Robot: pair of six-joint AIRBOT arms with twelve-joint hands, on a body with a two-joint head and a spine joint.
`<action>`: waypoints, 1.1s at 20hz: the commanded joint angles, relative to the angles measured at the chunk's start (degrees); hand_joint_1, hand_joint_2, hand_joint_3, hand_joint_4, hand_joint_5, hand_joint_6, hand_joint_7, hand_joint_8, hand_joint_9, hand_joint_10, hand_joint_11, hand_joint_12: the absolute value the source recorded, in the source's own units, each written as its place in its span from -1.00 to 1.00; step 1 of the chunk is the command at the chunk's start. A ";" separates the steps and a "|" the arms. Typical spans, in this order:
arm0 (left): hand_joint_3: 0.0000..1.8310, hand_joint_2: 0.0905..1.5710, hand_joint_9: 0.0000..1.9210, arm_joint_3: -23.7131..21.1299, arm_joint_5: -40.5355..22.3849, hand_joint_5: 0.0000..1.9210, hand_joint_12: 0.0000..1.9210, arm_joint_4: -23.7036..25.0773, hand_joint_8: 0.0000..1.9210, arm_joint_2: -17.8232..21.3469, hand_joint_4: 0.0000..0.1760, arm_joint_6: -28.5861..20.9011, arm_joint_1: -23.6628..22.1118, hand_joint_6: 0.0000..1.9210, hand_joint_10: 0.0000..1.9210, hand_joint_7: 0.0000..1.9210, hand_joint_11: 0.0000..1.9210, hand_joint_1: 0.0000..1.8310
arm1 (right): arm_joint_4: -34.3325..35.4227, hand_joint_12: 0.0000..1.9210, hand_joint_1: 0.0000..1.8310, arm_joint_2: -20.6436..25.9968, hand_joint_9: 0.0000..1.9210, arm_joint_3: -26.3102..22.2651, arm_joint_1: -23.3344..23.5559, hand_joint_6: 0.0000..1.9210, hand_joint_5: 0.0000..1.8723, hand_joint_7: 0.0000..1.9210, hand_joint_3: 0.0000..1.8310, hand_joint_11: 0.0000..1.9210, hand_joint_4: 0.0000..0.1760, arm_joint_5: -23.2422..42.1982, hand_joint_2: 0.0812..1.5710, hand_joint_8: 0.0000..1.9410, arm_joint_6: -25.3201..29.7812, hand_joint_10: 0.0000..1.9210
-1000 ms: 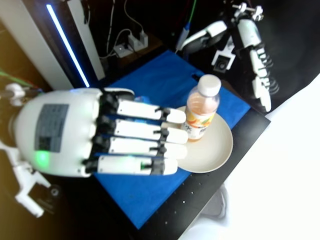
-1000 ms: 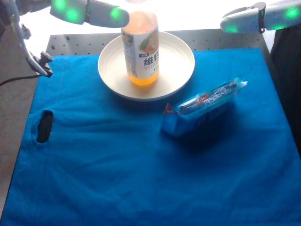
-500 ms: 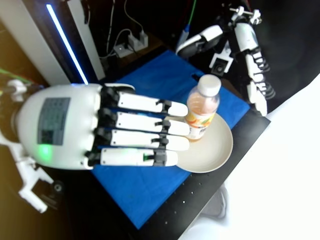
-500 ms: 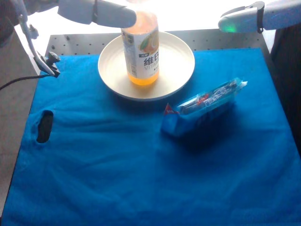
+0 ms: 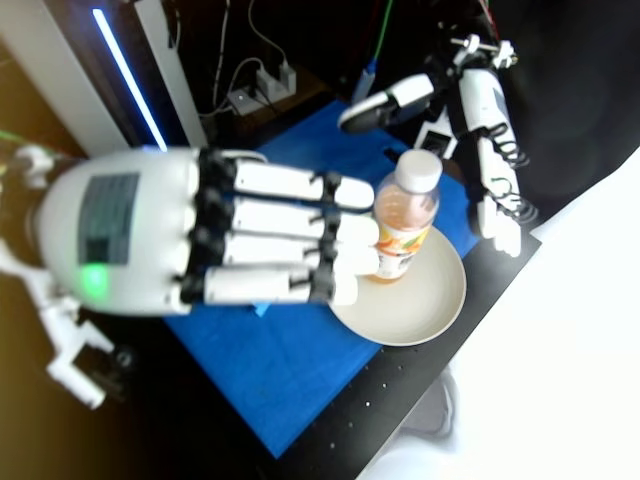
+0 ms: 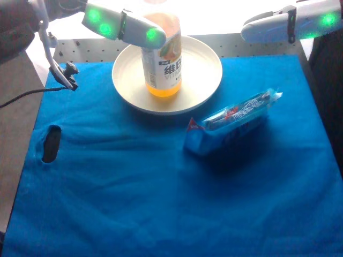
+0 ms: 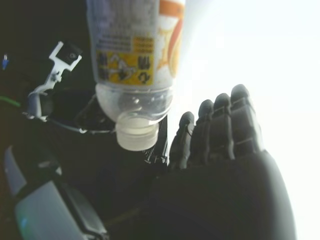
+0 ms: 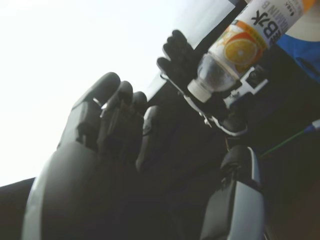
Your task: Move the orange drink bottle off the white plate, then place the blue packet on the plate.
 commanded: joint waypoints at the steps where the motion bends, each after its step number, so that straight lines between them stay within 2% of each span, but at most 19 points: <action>1: -0.99 -0.35 -1.00 0.34 -4.65 -1.00 -0.99 -2.94 -1.00 -0.44 -0.31 -0.48 -0.63 -1.00 -1.00 -0.99 -0.98 -0.26 | 2.18 0.02 -0.23 0.50 -0.57 -0.16 0.97 -1.00 -0.44 -0.51 -1.00 -0.96 -0.54 7.34 -0.02 -1.00 0.30 -1.00; 3: -1.00 -0.38 -0.97 0.96 -4.64 -1.00 -0.97 -3.15 -0.98 -1.19 -0.40 -0.49 -0.48 -1.00 -0.99 -0.95 -0.92 -0.37 | 1.99 -0.10 -0.25 0.70 -0.54 -0.58 0.97 -1.00 -0.44 -0.52 -1.00 -0.87 -0.46 8.20 -0.04 -1.00 0.30 -1.00; 5: -1.00 -0.38 -0.95 1.43 -4.56 -1.00 -0.96 -3.38 -0.99 -1.66 -0.55 -0.50 -0.24 -1.00 -0.98 -0.95 -0.90 -0.34 | 1.86 -0.17 -0.25 0.72 -0.53 -0.74 0.97 -1.00 -0.45 -0.50 -1.00 -0.86 -0.38 8.63 -0.04 -1.00 0.30 -1.00; 6: -1.00 -0.38 -0.94 1.64 -4.49 -1.00 -0.96 -3.55 -0.99 -1.89 -0.54 -0.50 -0.02 -1.00 -0.98 -0.94 -0.91 -0.32 | 1.82 -0.18 -0.26 0.73 -0.52 -0.77 0.97 -1.00 -0.46 -0.49 -1.00 -0.85 -0.32 8.74 -0.04 -1.00 0.30 -1.00; 7: -0.99 -0.31 -0.96 1.92 -4.42 -1.00 -0.97 -3.79 -1.00 -2.17 -0.41 -0.50 0.25 -1.00 -1.00 -0.96 -0.93 -0.24 | 1.82 -0.19 -0.25 0.73 -0.53 -0.78 0.97 -1.00 -0.46 -0.51 -0.99 -0.83 -0.34 8.78 -0.02 -1.00 0.30 -1.00; 9: -0.98 -0.24 -0.93 2.26 -4.12 -1.00 -0.97 -3.96 -1.00 -2.49 -0.50 -0.52 0.61 -1.00 -0.99 -0.96 -0.92 -0.19 | 1.82 -0.23 -0.26 0.80 -0.54 -0.81 0.97 -1.00 -0.46 -0.52 -1.00 -0.80 -0.26 8.81 -0.03 -1.00 0.30 -1.00; 10: -0.99 -0.27 -0.92 2.34 -3.94 -1.00 -0.97 -3.96 -1.00 -2.55 -0.47 -0.52 0.75 -1.00 -0.98 -0.96 -0.91 -0.17 | 1.82 -0.24 -0.26 0.82 -0.55 -0.82 0.97 -1.00 -0.46 -0.52 -1.00 -0.82 -0.25 8.85 -0.04 -1.00 0.30 -1.00; 11: -1.00 -0.30 -0.91 2.43 -3.87 -1.00 -0.97 -4.18 -0.99 -2.63 -0.51 -0.52 1.02 -1.00 -0.98 -0.95 -0.91 -0.17 | 1.82 -0.24 -0.25 0.84 -0.54 -0.82 0.97 -1.00 -0.45 -0.52 -1.00 -0.82 -0.29 8.92 -0.03 -1.00 0.30 -1.00; 12: -1.00 -0.31 -0.90 2.54 -3.82 -1.00 -0.97 -4.29 -0.99 -2.72 -0.41 -0.52 1.19 -1.00 -0.98 -0.94 -0.91 -0.16 | 1.82 -0.25 -0.25 0.88 -0.55 -0.83 0.97 -1.00 -0.46 -0.53 -1.00 -0.84 -0.36 9.03 -0.02 -1.00 0.30 -1.00; 13: -1.00 -0.30 -0.89 2.59 -3.69 -1.00 -0.96 -4.36 -0.98 -2.76 -0.52 -0.52 1.33 -1.00 -0.98 -0.91 -0.89 -0.14 | 1.82 -0.24 -0.25 0.92 -0.54 -0.85 0.97 -1.00 -0.45 -0.51 -1.00 -0.83 -0.40 9.12 -0.01 -0.99 0.30 -1.00; 16: -1.00 -0.25 -0.77 3.17 -3.32 -1.00 -0.95 -4.92 -0.99 -3.28 -0.72 -0.53 1.76 -1.00 -0.99 -0.75 -0.83 -0.04 | 1.83 -0.23 -0.28 1.03 -0.52 -0.98 0.97 -1.00 -0.47 -0.49 -0.99 -0.81 -0.48 9.57 0.01 -0.99 0.30 -0.99; 17: -1.00 -0.20 -0.64 3.66 -3.08 -0.95 -0.93 -5.02 -0.99 -3.69 -0.75 -0.59 2.00 -1.00 -0.98 -0.67 -0.77 0.04 | 1.83 -0.23 -0.32 1.04 -0.51 -0.99 0.97 -1.00 -0.48 -0.48 -0.99 -0.81 -0.51 9.73 0.02 -0.99 0.30 -0.99; 18: -1.00 -0.18 -0.55 4.12 -2.91 -0.91 -0.90 -5.17 -0.99 -4.12 -0.68 -0.77 2.29 -1.00 -0.98 -0.60 -0.70 0.07 | 1.83 -0.20 -0.33 1.04 -0.51 -1.00 0.97 -1.00 -0.48 -0.48 -1.00 -0.83 -0.47 9.83 0.03 -1.00 0.30 -1.00; 19: -1.00 -0.15 -0.44 4.57 -2.91 -0.85 -0.88 -5.31 -0.99 -4.51 -0.90 -1.23 2.59 -1.00 -0.98 -0.50 -0.63 0.10 | 1.83 -0.20 -0.34 1.06 -0.52 -1.01 0.97 -1.00 -0.48 -0.48 -1.00 -0.85 -0.54 9.89 0.02 -1.00 0.30 -1.00; 20: -1.00 -0.13 -0.37 5.06 -3.04 -0.81 -0.87 -5.54 -0.99 -4.96 -0.96 -1.67 2.85 -1.00 -0.99 -0.43 -0.58 0.12 | 1.83 -0.19 -0.34 1.06 -0.52 -1.01 0.97 -1.00 -0.49 -0.49 -1.00 -0.86 -0.55 9.97 0.01 -1.00 0.30 -1.00; 21: -1.00 -0.12 -0.23 5.48 -3.23 -0.69 -0.83 -5.84 -0.99 -5.34 -1.00 -2.06 3.05 -1.00 -0.99 -0.29 -0.42 0.06 | 1.83 -0.17 -0.34 1.06 -0.50 -1.02 0.97 -1.00 -0.48 -0.48 -1.00 -0.83 -0.50 10.02 0.01 -1.00 0.30 -0.99; 22: -1.00 -0.12 -0.23 5.98 -3.53 -0.69 -0.83 -6.09 -0.99 -5.73 -1.00 -2.52 3.27 -1.00 -0.99 -0.29 -0.42 0.06 | 1.83 -0.17 -0.34 1.06 -0.50 -1.02 0.97 -1.00 -0.48 -0.48 -1.00 -0.83 -0.50 10.05 0.01 -1.00 0.30 -0.99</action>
